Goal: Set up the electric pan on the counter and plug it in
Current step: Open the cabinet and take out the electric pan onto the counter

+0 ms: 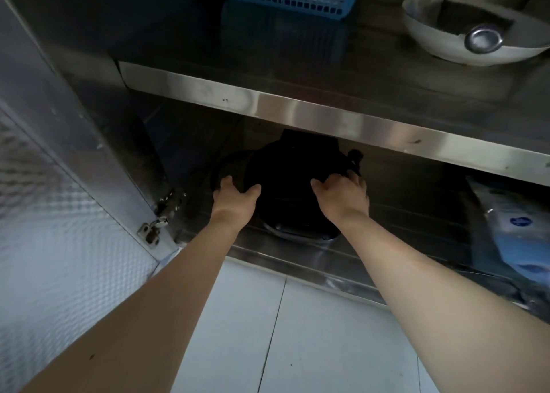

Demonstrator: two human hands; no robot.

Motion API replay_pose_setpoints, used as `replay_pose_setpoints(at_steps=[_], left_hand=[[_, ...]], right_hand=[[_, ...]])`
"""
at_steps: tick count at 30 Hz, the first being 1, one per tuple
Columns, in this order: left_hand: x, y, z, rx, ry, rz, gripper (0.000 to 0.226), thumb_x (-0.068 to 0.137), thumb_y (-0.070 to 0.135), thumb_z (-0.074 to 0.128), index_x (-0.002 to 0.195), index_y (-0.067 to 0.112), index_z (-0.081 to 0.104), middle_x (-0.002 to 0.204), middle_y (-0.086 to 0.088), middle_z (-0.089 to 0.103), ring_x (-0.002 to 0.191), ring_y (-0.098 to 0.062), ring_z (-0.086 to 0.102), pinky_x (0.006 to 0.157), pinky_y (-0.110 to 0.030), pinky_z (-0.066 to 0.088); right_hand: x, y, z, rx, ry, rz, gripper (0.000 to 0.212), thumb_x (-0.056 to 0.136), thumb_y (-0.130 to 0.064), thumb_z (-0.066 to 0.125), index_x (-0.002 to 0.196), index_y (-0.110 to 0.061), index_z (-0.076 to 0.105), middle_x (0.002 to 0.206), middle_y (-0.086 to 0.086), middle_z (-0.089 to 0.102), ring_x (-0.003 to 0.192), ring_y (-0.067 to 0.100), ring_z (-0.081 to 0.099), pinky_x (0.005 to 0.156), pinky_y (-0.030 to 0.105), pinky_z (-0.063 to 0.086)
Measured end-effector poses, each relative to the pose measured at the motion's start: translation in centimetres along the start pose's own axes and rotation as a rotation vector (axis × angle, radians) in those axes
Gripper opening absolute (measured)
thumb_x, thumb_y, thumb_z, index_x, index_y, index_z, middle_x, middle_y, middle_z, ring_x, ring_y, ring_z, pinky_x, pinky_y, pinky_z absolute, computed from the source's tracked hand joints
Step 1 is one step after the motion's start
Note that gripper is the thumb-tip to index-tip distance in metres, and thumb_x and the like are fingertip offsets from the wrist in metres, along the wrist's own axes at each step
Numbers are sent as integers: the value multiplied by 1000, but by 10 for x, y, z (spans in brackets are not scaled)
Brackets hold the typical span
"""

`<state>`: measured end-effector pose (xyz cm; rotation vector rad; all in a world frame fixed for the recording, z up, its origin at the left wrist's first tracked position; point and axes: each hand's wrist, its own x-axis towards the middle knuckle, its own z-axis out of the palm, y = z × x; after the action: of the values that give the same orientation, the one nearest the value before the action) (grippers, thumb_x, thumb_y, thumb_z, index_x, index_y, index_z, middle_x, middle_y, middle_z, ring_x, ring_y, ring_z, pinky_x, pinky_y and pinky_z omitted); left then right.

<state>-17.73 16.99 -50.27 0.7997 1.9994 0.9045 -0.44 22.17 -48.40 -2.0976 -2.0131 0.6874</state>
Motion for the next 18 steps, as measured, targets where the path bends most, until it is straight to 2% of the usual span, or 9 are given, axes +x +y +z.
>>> replay_pose_setpoints(at_steps=[3, 6, 9, 11, 13, 14, 16, 17, 18], left_hand=[[2, 3, 4, 14, 19, -12, 79, 90, 42, 55, 152, 16, 14, 155, -15, 20, 135, -37, 36, 104, -39, 35], [8, 2, 7, 18, 66, -12, 86, 86, 42, 63, 152, 17, 13, 156, -15, 11, 135, -39, 34, 104, -42, 36], [17, -7, 10, -180, 38, -85, 98, 74, 41, 75, 150, 18, 18, 150, -11, 31, 130, -34, 42, 104, -44, 42], [19, -10, 13, -344, -24, -158, 97, 68, 41, 79, 146, 18, 27, 141, -7, 47, 122, -29, 51, 95, -44, 50], [19, -11, 15, -428, -56, -200, 101, 58, 43, 83, 143, 22, 32, 136, -5, 52, 118, -27, 55, 89, -43, 54], [19, -10, 15, -450, -68, -206, 107, 53, 44, 84, 144, 27, 31, 136, -4, 52, 117, -27, 55, 87, -44, 55], [19, -10, 16, -460, -99, -214, 113, 51, 42, 86, 145, 36, 22, 138, -4, 50, 118, -29, 55, 86, -46, 55], [19, -10, 16, -457, -124, -218, 110, 57, 39, 85, 146, 38, 20, 139, -4, 49, 118, -29, 55, 87, -47, 55], [18, -9, 16, -451, -157, -224, 102, 64, 37, 84, 145, 37, 22, 138, -4, 49, 117, -30, 55, 88, -48, 54]], right_hand=[[1, 18, 5, 132, 135, 74, 40, 85, -37, 62, 116, -12, 58, 149, 15, 36, 138, 35, 29, 111, 45, 32], [3, 31, 1, 400, 133, 236, 72, 77, -26, 73, 138, -14, 37, 150, 16, 31, 133, 37, 39, 109, 44, 38], [10, 40, 2, 706, -21, 451, 104, 73, -26, 78, 152, -21, 11, 149, 14, 38, 131, 35, 45, 107, 45, 42], [12, 41, 5, 804, -34, 498, 113, 70, -25, 80, 154, -27, 5, 146, 14, 42, 128, 35, 48, 104, 49, 44], [15, 42, 7, 889, -6, 549, 122, 63, -24, 84, 154, -29, 2, 146, 14, 41, 127, 35, 49, 104, 49, 45], [16, 43, 9, 951, -10, 596, 128, 55, -25, 87, 153, -29, 4, 145, 14, 42, 125, 35, 50, 102, 50, 46], [14, 46, 13, 1044, -101, 686, 135, 33, -32, 94, 148, -23, 23, 137, 13, 50, 116, 33, 56, 95, 49, 51], [13, 47, 13, 1088, -176, 704, 123, 34, -35, 95, 140, -16, 36, 131, 12, 55, 112, 32, 59, 93, 48, 52], [9, 47, 11, 1125, -241, 699, 97, 48, -35, 92, 130, -12, 46, 123, 12, 58, 109, 32, 60, 94, 48, 52]])
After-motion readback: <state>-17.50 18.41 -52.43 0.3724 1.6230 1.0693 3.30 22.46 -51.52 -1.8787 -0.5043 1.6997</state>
